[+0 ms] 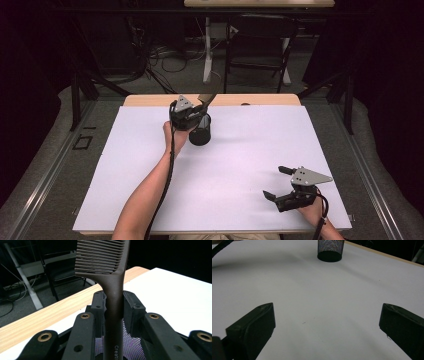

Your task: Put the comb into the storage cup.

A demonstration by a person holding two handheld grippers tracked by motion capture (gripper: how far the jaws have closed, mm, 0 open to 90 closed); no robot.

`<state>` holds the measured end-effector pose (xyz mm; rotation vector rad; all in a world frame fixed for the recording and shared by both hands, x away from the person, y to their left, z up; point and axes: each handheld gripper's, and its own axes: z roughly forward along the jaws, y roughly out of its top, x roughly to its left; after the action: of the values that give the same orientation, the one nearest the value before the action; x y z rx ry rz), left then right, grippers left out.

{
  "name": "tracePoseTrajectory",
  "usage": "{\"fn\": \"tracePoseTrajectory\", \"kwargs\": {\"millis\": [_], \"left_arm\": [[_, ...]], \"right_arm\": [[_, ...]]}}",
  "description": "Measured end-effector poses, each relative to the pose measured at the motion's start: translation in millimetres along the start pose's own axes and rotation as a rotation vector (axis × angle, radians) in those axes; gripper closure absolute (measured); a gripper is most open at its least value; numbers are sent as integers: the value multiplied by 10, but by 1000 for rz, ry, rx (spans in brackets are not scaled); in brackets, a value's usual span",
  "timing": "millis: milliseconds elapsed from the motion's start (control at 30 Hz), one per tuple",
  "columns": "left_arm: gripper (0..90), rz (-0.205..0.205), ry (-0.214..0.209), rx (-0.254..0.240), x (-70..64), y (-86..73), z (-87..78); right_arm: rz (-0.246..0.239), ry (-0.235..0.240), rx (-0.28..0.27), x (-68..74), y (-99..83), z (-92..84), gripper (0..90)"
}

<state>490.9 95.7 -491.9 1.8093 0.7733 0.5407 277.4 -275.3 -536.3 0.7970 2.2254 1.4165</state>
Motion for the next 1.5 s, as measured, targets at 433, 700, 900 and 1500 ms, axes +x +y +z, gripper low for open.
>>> {"fn": "tracePoseTrajectory", "kwargs": {"millis": [433,700,900,1500], "left_arm": [[726,3,-2,21,3,-8,10],[725,2,-1,39,13,-23,24],[725,4,-6,54,14,-29,30],[721,29,1,85,-8,-46,46]], "right_arm": [[0,0,0,0,0,-1,1],[0,0,1,0,0,0,1],[1,0,1,-1,-1,0,2],[3,0,2,-1,0,-3,1]]}}
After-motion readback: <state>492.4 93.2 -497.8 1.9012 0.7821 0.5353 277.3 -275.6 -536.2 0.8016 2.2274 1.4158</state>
